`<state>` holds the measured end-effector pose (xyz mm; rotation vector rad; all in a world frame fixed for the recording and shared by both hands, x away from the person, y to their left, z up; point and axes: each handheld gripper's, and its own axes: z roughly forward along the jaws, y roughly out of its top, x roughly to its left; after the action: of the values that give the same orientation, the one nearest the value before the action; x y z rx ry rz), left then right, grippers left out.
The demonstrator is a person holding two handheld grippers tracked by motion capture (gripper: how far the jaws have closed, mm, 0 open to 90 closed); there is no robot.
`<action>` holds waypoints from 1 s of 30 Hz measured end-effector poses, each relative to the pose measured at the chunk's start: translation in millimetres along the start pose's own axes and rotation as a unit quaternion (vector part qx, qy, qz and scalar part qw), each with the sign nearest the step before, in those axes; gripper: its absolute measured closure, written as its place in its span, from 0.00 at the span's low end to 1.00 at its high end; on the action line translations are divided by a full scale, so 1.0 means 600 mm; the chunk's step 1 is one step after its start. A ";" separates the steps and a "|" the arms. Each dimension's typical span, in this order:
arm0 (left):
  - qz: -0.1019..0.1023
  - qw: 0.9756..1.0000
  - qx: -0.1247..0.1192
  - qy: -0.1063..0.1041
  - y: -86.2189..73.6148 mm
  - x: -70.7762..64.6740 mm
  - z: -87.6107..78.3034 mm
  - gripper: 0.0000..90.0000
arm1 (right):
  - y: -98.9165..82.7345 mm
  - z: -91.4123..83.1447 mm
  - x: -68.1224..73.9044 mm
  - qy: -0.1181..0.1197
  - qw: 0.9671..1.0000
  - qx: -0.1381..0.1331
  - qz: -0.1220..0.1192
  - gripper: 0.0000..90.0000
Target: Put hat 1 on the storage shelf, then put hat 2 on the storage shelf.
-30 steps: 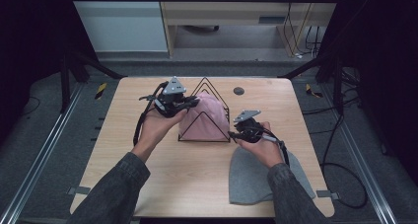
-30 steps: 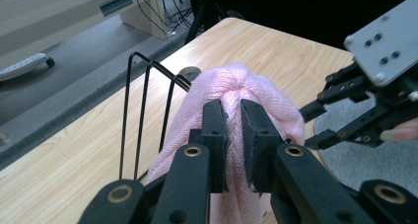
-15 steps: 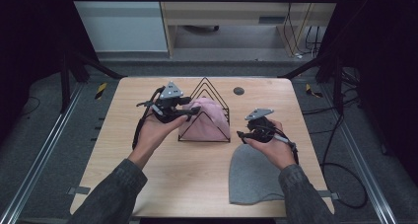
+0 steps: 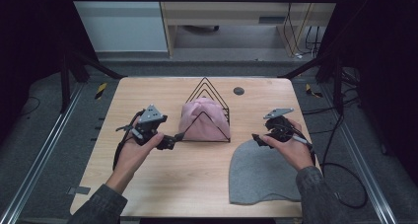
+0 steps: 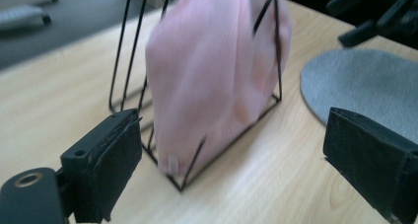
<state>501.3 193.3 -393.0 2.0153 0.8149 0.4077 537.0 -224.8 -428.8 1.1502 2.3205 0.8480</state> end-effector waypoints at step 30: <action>-0.005 0.989 0.143 0.047 -0.136 -0.008 0.000 0.10 | -0.078 0.003 -0.063 0.000 0.994 0.090 0.061 0.53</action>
<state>465.7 221.2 -461.2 2.2687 0.9885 0.4010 533.3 -277.3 -458.3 1.3779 2.3865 0.6919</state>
